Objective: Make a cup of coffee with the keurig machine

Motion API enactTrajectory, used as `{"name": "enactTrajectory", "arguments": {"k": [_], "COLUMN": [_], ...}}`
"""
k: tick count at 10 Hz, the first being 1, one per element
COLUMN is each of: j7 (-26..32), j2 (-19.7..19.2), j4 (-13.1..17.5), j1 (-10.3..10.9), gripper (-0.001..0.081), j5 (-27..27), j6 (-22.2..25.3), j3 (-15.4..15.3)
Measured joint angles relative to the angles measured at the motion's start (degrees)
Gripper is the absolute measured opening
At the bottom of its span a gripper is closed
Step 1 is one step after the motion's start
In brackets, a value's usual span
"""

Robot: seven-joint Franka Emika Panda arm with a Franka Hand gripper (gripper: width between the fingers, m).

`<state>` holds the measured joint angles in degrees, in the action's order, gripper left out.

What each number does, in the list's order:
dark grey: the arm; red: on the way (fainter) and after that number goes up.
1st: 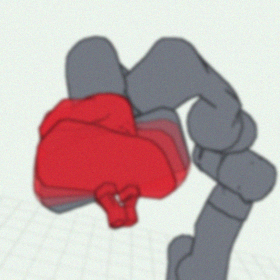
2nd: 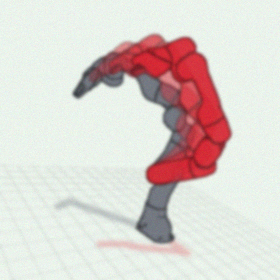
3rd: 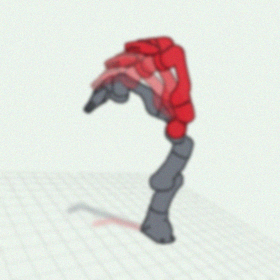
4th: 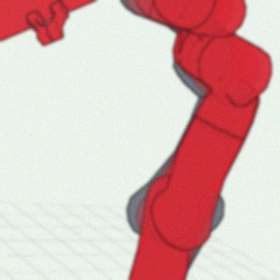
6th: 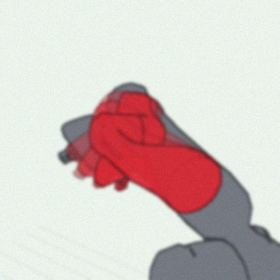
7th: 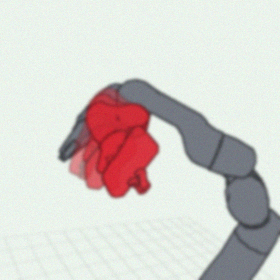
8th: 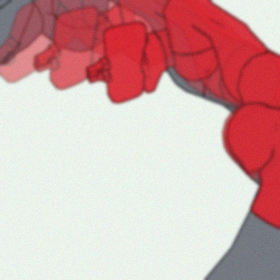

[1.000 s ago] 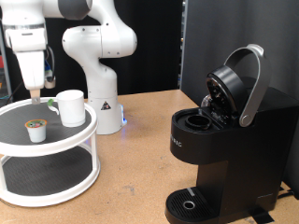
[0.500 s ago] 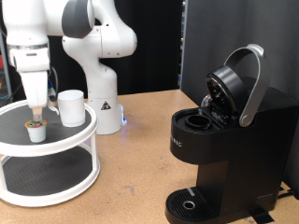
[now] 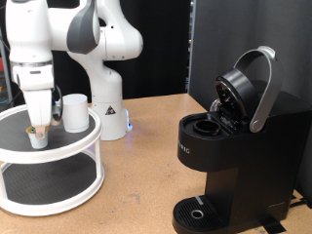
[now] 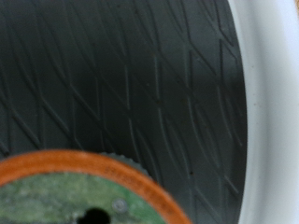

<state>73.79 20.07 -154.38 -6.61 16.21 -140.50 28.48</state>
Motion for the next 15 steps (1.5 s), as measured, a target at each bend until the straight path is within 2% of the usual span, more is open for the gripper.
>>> {"name": "enactTrajectory", "arguments": {"k": [4,5,6,7,8,11,15], "j7": [0.36,0.45,0.45,0.45,0.45,0.6,4.32], "j2": [-0.87,-0.87,-0.88,-0.86,-0.86,-0.6,3.43], "j4": [-0.93,-1.05,-1.14,-1.07,-1.0,-0.22,4.45], "j1": [-0.08,-0.1,-0.14,-0.19,-0.22,-0.21,-0.12], "gripper": [0.0808,0.0687,0.0531,0.0531,0.0454,0.0454,0.0436], "j5": [0.0,0.0,0.0,0.08,0.09,-0.78,-4.66], "j6": [-1.61,-1.73,-1.75,-1.76,-1.76,-0.35,9.89], "j3": [0.67,0.89,0.95,0.96,0.96,0.98,0.87]}}
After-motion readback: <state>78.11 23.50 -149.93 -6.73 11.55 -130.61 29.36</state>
